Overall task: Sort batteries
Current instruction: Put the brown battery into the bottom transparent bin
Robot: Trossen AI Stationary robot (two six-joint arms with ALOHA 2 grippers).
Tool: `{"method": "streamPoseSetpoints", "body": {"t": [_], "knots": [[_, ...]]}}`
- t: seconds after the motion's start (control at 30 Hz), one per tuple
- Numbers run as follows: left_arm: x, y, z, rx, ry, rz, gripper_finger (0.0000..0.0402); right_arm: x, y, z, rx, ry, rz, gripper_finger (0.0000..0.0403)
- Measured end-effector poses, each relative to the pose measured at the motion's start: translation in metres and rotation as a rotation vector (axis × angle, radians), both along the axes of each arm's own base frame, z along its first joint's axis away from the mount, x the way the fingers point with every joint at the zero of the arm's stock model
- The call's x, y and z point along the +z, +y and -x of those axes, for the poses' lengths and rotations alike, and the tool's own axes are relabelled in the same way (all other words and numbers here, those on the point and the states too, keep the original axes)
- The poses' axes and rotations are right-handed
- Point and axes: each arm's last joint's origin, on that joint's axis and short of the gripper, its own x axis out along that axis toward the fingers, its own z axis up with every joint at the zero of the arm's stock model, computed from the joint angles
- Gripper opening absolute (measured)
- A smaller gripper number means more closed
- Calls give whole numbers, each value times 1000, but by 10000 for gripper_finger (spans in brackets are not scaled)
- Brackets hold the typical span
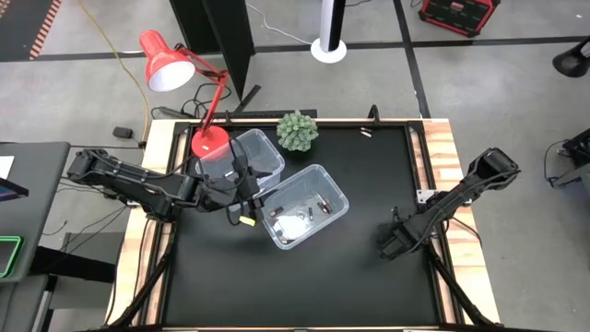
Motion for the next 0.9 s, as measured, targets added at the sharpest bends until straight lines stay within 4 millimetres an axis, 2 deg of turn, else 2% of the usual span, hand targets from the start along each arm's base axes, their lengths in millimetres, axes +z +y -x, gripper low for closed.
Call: {"method": "streamPoseSetpoints", "body": {"t": [0.3,0.67,0.9], "knots": [[-1,0,0,-1,7,-1,219,-6,-4,0,-42,-29,3,172],[-1,0,0,-2,10,-5,219,-8,-12,-8,-12,-35,-37,67],[-2,0,0,-3,19,-7,219,-9,-15,-11,36,-25,-63,34]]}}
